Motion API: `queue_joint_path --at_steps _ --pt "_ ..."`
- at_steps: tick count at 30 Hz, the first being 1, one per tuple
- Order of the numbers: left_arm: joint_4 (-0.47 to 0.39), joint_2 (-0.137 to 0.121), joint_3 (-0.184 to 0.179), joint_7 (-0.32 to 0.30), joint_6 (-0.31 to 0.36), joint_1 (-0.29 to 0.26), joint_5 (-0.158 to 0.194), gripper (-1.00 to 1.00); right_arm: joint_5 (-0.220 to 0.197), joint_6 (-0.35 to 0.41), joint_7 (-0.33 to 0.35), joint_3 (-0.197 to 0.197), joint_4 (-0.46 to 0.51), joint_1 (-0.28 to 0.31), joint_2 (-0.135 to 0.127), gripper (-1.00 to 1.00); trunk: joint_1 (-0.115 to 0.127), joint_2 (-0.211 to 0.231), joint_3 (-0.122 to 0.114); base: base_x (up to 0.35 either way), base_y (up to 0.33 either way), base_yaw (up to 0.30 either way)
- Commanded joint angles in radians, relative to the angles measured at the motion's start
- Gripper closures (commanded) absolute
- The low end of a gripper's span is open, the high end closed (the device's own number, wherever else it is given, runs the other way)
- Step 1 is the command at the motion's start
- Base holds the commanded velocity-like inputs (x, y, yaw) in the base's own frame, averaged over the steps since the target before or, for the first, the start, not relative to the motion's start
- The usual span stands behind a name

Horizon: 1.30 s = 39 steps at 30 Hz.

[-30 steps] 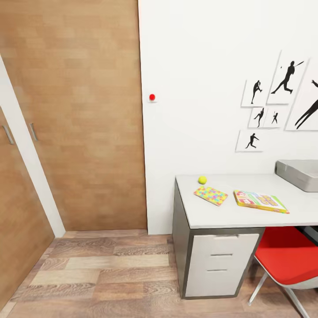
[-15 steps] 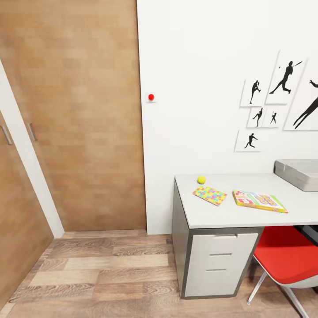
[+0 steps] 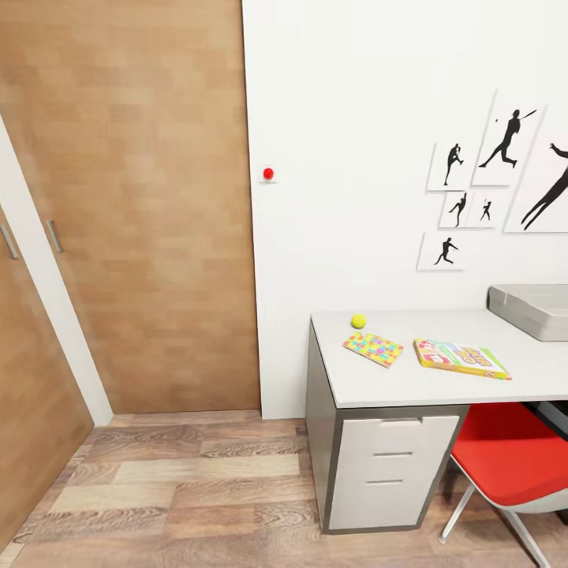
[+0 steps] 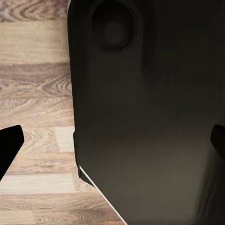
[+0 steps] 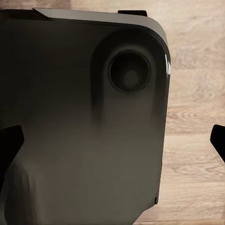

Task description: Put all the toys in the child's room - the three board games (two on the bed and one on the table), the two jigsaw puzzles on the table, and the tennis ball on the table - inside the toy box on the table in the child's room.

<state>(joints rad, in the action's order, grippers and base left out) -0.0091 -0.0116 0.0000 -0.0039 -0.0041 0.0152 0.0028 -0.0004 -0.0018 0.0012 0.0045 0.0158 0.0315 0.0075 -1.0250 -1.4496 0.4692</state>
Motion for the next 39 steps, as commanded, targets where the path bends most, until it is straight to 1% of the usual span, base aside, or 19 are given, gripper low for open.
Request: queue_joint_path --at_steps 1,18,20,27,39 --pt "-0.001 0.0 0.0 0.0 0.0 0.0 0.0 -1.0 0.0 0.0 0.0 0.0 0.0 0.0 0.0 -1.0 0.0 0.0 0.001 0.0 0.0 -0.038" --pt "-0.001 0.0 0.0 0.0 0.0 0.0 0.0 -1.0 -0.001 0.001 0.0 0.0 -0.001 -0.001 0.0 -1.0 0.0 0.0 0.001 0.0 0.0 -0.04" --pt "-0.001 0.003 0.0 0.001 0.0 0.001 0.0 -1.0 -0.002 0.002 -0.002 -0.002 0.003 0.007 -0.002 -1.0 0.0 0.0 0.001 0.0 0.0 -0.097" --pt "-0.002 0.006 0.0 0.003 0.0 0.002 0.0 -1.0 -0.004 0.004 -0.004 -0.004 0.008 0.015 -0.005 -1.0 0.0 0.0 0.001 0.0 0.0 -0.183" --pt "-0.003 0.008 0.0 0.004 0.0 0.002 0.0 -1.0 -0.005 0.005 -0.005 -0.007 0.011 0.02 -0.008 -1.0 0.0 0.0 0.001 0.0 0.0 -0.253"
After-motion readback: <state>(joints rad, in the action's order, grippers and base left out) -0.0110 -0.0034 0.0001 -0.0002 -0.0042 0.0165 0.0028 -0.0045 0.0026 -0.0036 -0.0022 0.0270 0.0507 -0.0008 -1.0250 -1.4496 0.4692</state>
